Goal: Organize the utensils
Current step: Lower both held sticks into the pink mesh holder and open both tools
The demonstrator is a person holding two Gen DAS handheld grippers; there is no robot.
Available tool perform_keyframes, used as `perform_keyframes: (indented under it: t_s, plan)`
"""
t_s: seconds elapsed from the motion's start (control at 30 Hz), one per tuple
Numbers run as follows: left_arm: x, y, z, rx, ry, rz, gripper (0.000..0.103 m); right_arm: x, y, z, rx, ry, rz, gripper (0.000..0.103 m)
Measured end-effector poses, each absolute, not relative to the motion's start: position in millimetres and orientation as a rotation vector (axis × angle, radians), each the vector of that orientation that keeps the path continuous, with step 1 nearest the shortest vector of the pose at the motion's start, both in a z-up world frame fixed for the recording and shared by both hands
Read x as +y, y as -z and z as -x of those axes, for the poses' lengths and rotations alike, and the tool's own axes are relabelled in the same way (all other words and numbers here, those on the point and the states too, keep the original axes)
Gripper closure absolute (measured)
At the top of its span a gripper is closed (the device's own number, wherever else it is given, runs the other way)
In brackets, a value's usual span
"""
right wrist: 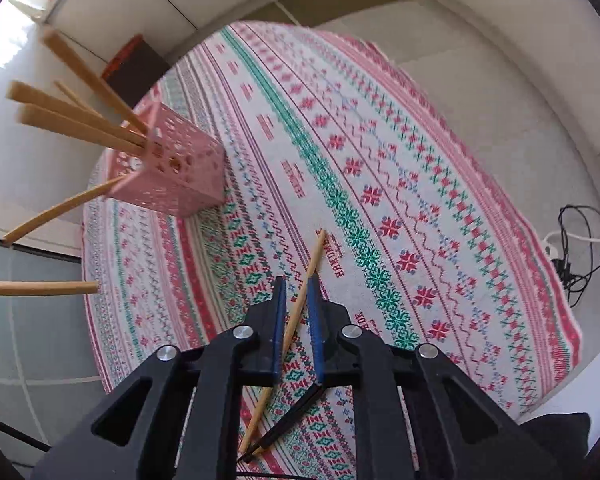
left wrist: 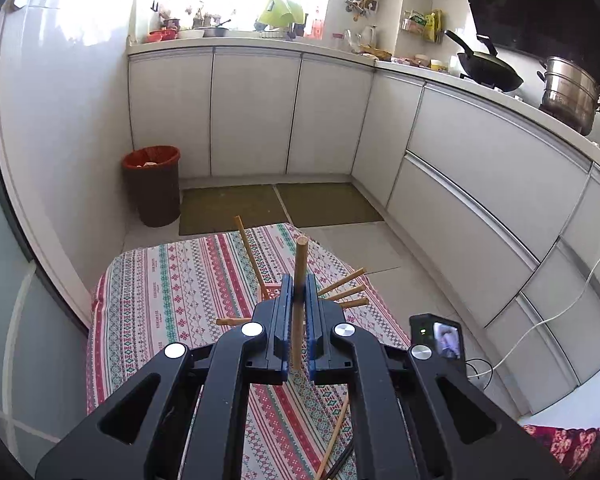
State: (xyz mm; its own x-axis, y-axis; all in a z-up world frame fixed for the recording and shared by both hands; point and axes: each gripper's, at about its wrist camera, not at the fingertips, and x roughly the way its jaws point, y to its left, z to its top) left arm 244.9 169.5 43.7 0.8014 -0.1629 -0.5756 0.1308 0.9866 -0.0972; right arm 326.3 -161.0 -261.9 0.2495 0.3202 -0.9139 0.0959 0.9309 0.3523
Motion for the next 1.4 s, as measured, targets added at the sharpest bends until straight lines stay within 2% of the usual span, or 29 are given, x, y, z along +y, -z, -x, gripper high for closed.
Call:
perform_keyframes:
  t_s: [0.03, 0.2, 0.23, 0.27, 0.3, 0.47, 0.63, 0.8, 0.93, 1.03, 1.1, 1.17, 1.3, 1.4]
  plan:
    - [171, -43, -246, 0.622, 0.159, 0.056, 0.098, -157, 269, -330, 1.324, -0.14, -0.363, 0.068]
    - [177, -39, -252, 0.633, 0.16, 0.07, 0.097, -134, 296, -342, 1.374, -0.083, -0.325, 0.062]
    - [179, -39, -253, 0.635, 0.159, 0.072, 0.097, -129, 294, -340, 1.337, -0.058, -0.3, 0.072]
    - [180, -38, -253, 0.636, 0.157, 0.073, 0.097, -124, 295, -340, 1.329, -0.054, -0.274, 0.089]
    - [181, -38, -254, 0.636, 0.156, 0.075, 0.097, -123, 298, -340, 1.333, -0.046, -0.287, 0.095]
    - [184, -43, -248, 0.619, 0.155, 0.081, 0.097, -138, 295, -332, 1.249, -0.044, -0.415, 0.097]
    - [183, -56, -238, 0.579, 0.159, 0.087, 0.097, -162, 247, -309, 1.139, -0.114, -0.481, 0.097]
    - [178, -71, -232, 0.545, 0.161, 0.084, 0.097, -182, 171, -265, 0.99, -0.224, -0.463, 0.097]
    - [177, -64, -240, 0.61, 0.138, 0.072, 0.097, -194, 117, -243, 0.884, -0.295, -0.431, 0.097]
    - [179, -32, -245, 0.762, 0.147, 0.026, 0.095, -203, 92, -233, 0.826, -0.336, -0.421, 0.097]
    - [174, 9, -252, 0.93, 0.169, -0.03, 0.087, -209, 82, -229, 0.806, -0.359, -0.427, 0.097]
    - [171, 65, -266, 1.098, 0.159, -0.085, 0.067, -210, 79, -229, 0.804, -0.381, -0.451, 0.097]
    - [179, 173, -303, 1.362, 0.088, -0.201, 0.067, -208, 83, -229, 0.826, -0.394, -0.462, 0.097]
    - [172, 212, -309, 1.46, 0.115, -0.283, 0.067, -206, 84, -229, 0.837, -0.393, -0.456, 0.097]
